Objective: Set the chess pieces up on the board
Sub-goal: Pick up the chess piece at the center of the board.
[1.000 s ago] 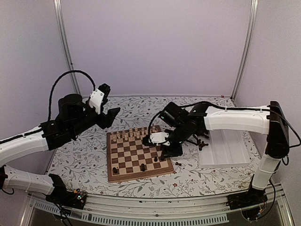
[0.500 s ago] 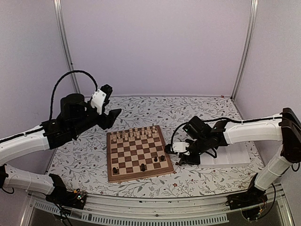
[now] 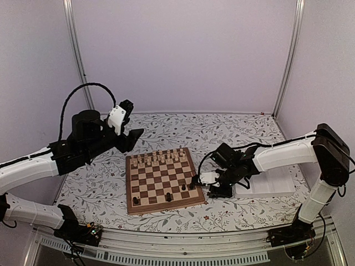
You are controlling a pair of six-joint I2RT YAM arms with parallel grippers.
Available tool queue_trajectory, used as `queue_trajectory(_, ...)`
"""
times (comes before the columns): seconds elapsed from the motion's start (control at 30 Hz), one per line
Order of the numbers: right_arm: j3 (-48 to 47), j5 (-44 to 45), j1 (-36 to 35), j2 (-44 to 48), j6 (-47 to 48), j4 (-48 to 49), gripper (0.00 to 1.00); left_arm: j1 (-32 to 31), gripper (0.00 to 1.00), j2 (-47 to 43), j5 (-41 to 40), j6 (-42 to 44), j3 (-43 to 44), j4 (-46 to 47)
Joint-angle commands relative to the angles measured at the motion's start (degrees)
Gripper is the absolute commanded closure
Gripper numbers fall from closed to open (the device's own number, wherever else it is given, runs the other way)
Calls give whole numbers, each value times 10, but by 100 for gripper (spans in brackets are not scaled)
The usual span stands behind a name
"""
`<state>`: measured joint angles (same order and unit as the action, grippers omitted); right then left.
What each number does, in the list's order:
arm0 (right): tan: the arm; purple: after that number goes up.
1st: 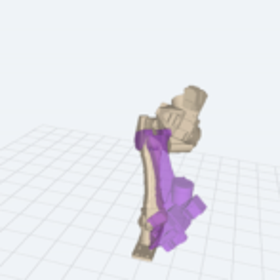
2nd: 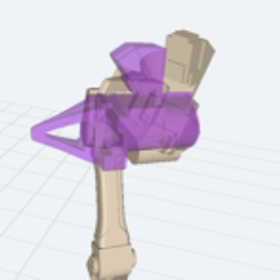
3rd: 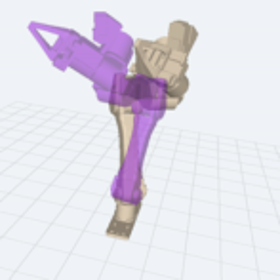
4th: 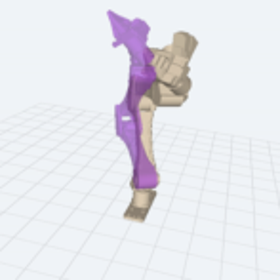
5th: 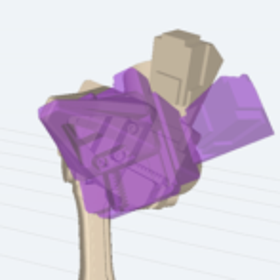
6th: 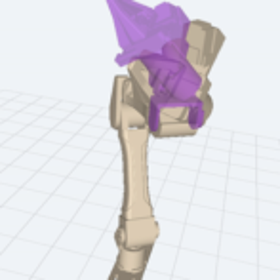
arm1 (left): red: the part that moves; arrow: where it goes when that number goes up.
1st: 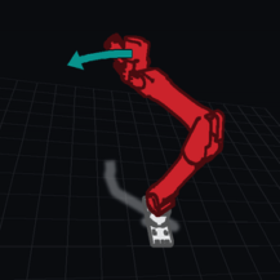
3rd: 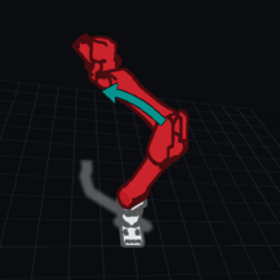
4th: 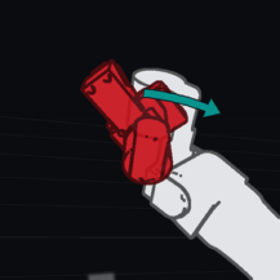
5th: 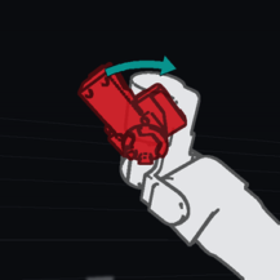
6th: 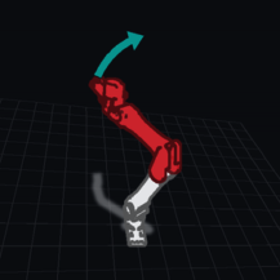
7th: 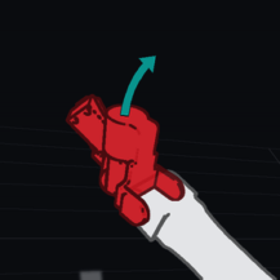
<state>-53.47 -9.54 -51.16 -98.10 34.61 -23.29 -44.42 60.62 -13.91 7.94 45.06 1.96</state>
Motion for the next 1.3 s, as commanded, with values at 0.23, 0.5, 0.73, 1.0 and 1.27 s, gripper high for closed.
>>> queue_trajectory(0.23, -3, -2, 12, -21, -13, -2, 73, 1, 32, 7, 11, 0, 20, -6)
queue_trajectory(0.5, 5, -12, 17, -17, -10, -2, 88, 0, 31, 13, 25, -12, 21, -5)
queue_trajectory(0.73, -28, -15, 17, 51, 1, -40, 94, -37, 33, 83, 84, -101, 53, -7)
queue_trajectory(1.0, -106, -41, 17, 121, 8, -87, 94, -61, 45, 199, 233, -309, 75, 54)
queue_trajectory(1.27, -163, -69, 17, 115, 20, -109, 94, -73, 48, 276, 336, -371, 125, 79)
